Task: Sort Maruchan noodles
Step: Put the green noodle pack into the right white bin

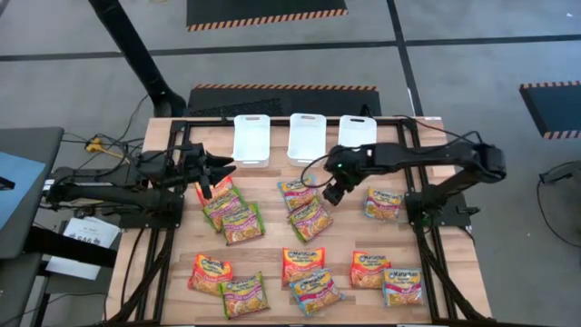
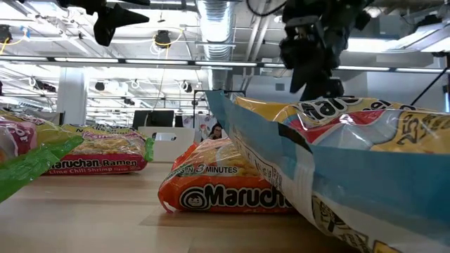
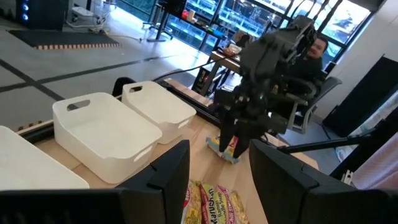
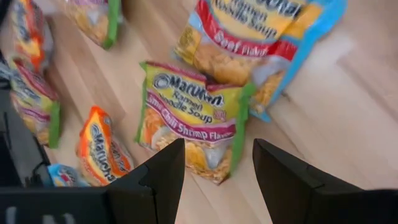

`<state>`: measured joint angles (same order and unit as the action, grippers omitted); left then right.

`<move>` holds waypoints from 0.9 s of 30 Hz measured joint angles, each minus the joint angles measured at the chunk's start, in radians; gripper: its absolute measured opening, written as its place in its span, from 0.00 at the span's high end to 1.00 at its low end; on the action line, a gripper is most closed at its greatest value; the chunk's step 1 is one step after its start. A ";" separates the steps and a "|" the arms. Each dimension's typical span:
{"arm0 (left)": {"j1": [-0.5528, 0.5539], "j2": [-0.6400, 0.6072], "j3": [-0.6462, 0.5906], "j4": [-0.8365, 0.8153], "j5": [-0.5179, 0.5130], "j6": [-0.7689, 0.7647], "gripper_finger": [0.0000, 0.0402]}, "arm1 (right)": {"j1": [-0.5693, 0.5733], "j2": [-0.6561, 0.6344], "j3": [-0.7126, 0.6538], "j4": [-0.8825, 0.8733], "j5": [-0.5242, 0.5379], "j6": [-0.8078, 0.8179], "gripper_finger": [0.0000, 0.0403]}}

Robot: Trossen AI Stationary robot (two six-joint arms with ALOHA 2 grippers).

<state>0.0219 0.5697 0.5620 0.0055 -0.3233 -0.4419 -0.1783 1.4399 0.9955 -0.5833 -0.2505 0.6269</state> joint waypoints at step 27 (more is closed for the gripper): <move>0.000 0.000 0.000 -0.017 -0.002 -0.019 0.62 | 0.050 0.286 0.000 0.189 -0.040 -0.001 0.47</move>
<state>0.0219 0.5694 0.5617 -0.0114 -0.3253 -0.4610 -0.1286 1.7263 0.9951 -0.3940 -0.2905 0.6262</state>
